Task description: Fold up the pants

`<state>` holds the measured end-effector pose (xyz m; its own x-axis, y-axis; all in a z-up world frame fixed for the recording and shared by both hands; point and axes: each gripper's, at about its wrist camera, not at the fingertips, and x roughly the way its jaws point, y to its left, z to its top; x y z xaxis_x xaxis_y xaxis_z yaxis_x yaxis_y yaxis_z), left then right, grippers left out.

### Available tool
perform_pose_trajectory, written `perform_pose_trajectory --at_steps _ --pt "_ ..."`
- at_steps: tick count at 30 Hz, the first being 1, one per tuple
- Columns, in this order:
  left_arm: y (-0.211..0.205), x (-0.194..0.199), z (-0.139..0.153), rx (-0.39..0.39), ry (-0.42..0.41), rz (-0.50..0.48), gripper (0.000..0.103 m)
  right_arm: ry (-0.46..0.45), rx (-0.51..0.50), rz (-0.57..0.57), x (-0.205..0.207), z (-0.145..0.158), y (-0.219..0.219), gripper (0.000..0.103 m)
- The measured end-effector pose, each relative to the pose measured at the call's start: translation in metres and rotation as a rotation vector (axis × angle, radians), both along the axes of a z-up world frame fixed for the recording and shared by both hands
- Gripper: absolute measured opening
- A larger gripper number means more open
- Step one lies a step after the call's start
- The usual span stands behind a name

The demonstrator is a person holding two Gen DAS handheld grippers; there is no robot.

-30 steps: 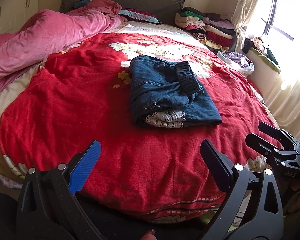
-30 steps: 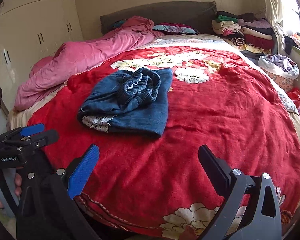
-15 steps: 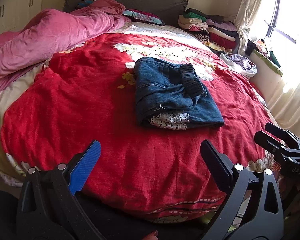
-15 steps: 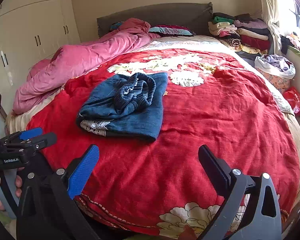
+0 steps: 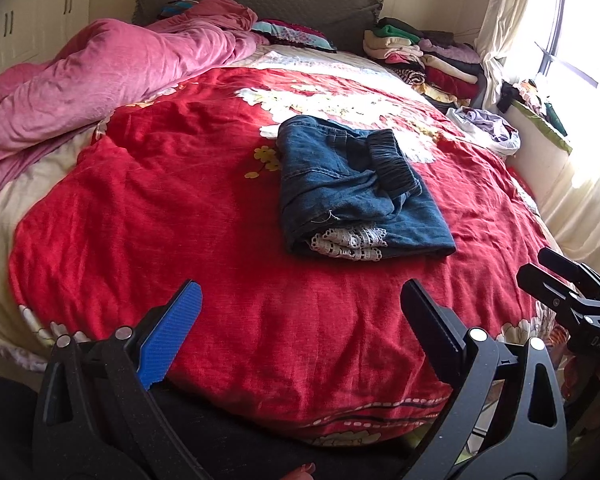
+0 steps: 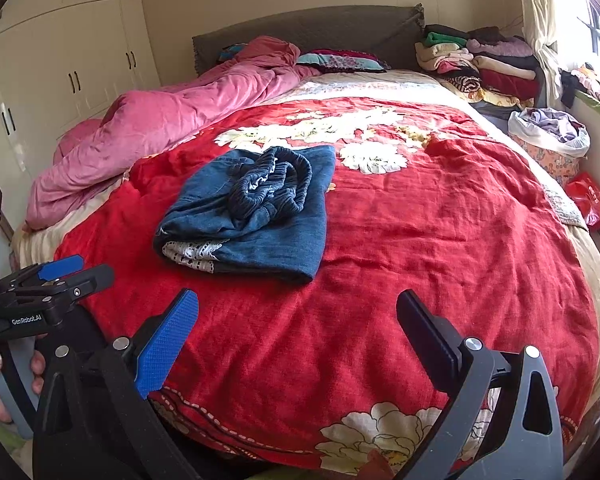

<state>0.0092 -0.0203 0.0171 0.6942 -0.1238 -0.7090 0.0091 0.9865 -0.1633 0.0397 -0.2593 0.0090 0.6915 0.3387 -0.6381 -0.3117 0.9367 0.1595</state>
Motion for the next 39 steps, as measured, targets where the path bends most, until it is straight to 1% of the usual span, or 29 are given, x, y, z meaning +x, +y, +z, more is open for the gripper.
perform_pose_trajectory --at_steps 39 --pt "0.0006 -0.0003 0.0012 0.005 0.002 0.006 0.093 -0.002 -0.007 -0.005 0.0018 0.0051 0.0028 0.099"
